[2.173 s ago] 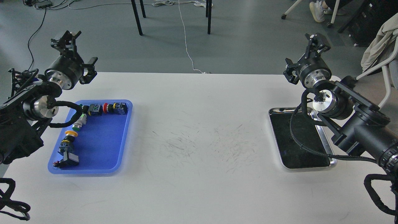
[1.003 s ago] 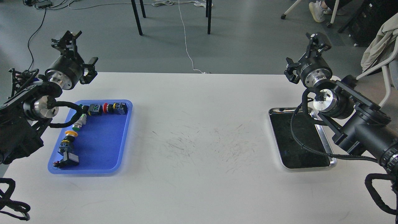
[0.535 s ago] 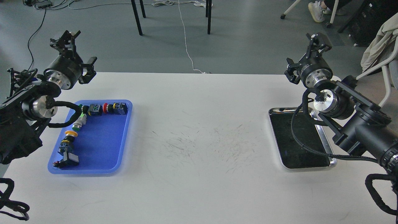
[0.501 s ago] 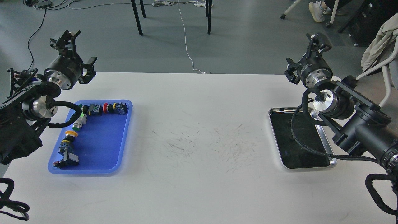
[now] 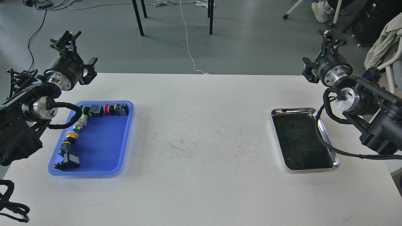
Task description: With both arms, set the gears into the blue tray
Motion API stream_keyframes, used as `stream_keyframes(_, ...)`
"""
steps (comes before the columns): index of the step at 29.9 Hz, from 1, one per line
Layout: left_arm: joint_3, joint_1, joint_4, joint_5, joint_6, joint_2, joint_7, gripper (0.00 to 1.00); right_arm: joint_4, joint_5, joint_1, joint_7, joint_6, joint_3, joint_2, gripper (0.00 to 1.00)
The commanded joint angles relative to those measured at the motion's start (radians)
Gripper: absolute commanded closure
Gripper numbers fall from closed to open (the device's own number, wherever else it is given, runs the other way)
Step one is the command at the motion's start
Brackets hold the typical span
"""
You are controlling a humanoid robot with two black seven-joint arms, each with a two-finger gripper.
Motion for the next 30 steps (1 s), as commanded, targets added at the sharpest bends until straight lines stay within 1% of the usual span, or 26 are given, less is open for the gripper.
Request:
stream_keyframes(1,0.0,-0.001,0.0,0.0,-0.001,0.001,0.0,0.02,0.044,-0.027,0.067,-0.043,0.004,-0.177,-0.072,0.01)
stream_keyframes(3,0.0,-0.001,0.0,0.0,-0.003,0.001,0.0,0.02,0.052,-0.035,0.118,-0.042,0.016,-0.283,-0.095,0.01)
stream_keyframes(5,0.0,-0.001,0.0,0.0,-0.003,0.001,0.0,0.02,0.066,-0.043,0.17,-0.037,0.068,-0.384,-0.124,0.01)
stream_keyframes(10,-0.002,-0.001,0.0,-0.002,-0.003,0.001,-0.002,0.02,0.109,-0.156,0.291,-0.033,0.105,-0.556,-0.163,0.01)
stream_keyframes(12,-0.002,0.0,0.001,-0.002,-0.003,-0.001,-0.002,0.02,0.127,-0.19,0.311,-0.031,0.14,-0.579,-0.184,0.01)
stream_keyframes(15,-0.002,0.0,0.0,-0.002,-0.003,-0.001,-0.002,0.02,0.161,-0.233,0.318,-0.028,0.229,-0.584,-0.218,0.01)
stream_keyframes(19,-0.002,0.0,0.0,-0.002,-0.005,0.002,-0.002,0.02,0.146,-0.383,0.331,-0.026,0.283,-0.587,-0.221,0.01)
stream_keyframes(24,-0.003,0.008,0.001,-0.003,-0.008,0.01,-0.002,0.02,0.119,-0.556,0.328,-0.023,0.28,-0.585,-0.213,0.04)
stream_keyframes(27,-0.003,0.008,0.001,-0.002,-0.021,0.012,-0.002,0.02,0.119,-0.601,0.316,-0.033,0.277,-0.585,-0.213,0.04)
stream_keyframes(30,-0.003,0.009,0.0,-0.003,-0.021,0.012,-0.002,0.02,0.119,-0.67,0.304,-0.03,0.278,-0.601,-0.215,0.04)
